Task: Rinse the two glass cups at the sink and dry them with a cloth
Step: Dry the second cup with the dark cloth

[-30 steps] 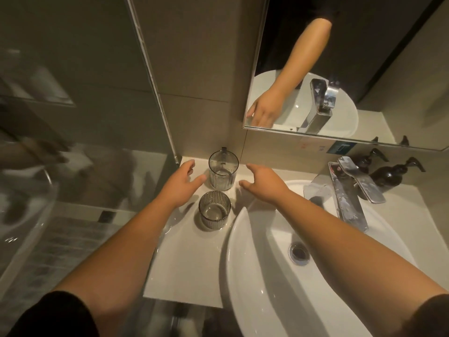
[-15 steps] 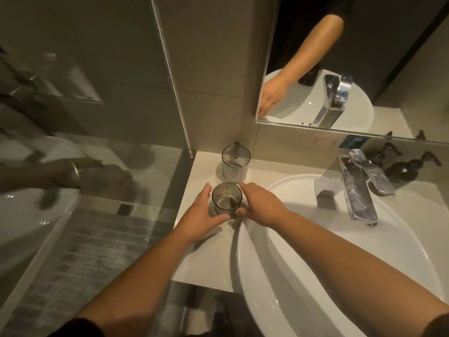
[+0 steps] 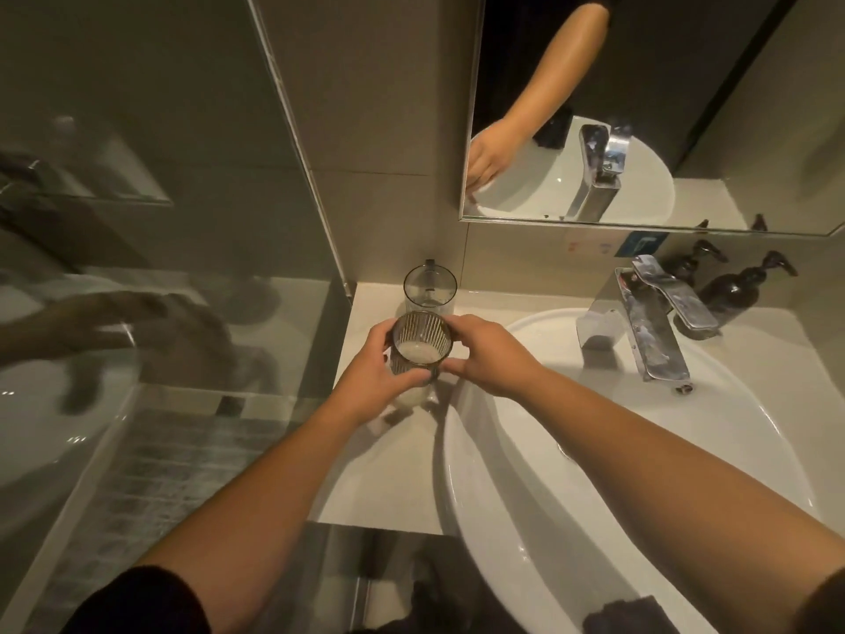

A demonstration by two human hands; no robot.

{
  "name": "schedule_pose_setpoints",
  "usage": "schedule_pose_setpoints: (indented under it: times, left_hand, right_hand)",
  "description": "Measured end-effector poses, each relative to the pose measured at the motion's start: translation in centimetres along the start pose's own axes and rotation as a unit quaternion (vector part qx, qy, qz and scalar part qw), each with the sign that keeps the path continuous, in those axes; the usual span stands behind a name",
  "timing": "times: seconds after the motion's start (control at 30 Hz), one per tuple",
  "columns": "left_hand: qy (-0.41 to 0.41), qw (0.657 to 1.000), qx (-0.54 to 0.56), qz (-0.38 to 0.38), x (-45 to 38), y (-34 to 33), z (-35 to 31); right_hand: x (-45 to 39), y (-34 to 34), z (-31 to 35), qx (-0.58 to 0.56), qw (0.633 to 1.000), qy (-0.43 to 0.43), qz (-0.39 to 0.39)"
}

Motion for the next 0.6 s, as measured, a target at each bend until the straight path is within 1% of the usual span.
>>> schedule_pose_setpoints:
  times: [0.13,0.23,0.43,0.5,0.6]
  left_hand:
    - [-0.037,0.999,0.011,0.025,0.3,-0.5,-3.6]
    - [-0.063,0.997,-0.001,0.038,1.1,-1.6,-5.7]
    - [-0.108,0.993,0.006,0.045,4.1,-5.0,-8.7]
    - [-0.108,0.993,0.003,0.04,5.3,-6.0,-9.2]
    - [-0.092,0.995,0.0,0.029,7.8,-7.7,-9.7]
  right_hand:
    - [2.8,3.7,0.8,-0.027,0.999,0.01,-0.036]
    - [5.6,5.7,1.1,-0.028,0.998,0.016,-0.054]
    - [11.8,7.5,-0.4,-0.019,0.998,-0.002,-0.058]
    - [14.3,7.9,-1.6,0.026,0.997,-0.012,-0.067]
    - [19.4,8.0,-4.5,0.127,0.989,-0.041,-0.067]
Point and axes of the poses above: each hand's wrist, its own x-axis away from the middle knuckle, its own y-axis out of the back of the hand, z = x × y, the point moved 5 cm from there along -x, towards the middle knuckle, and after that the axes turned 8 degrees about -y, right-handed, at the moved point
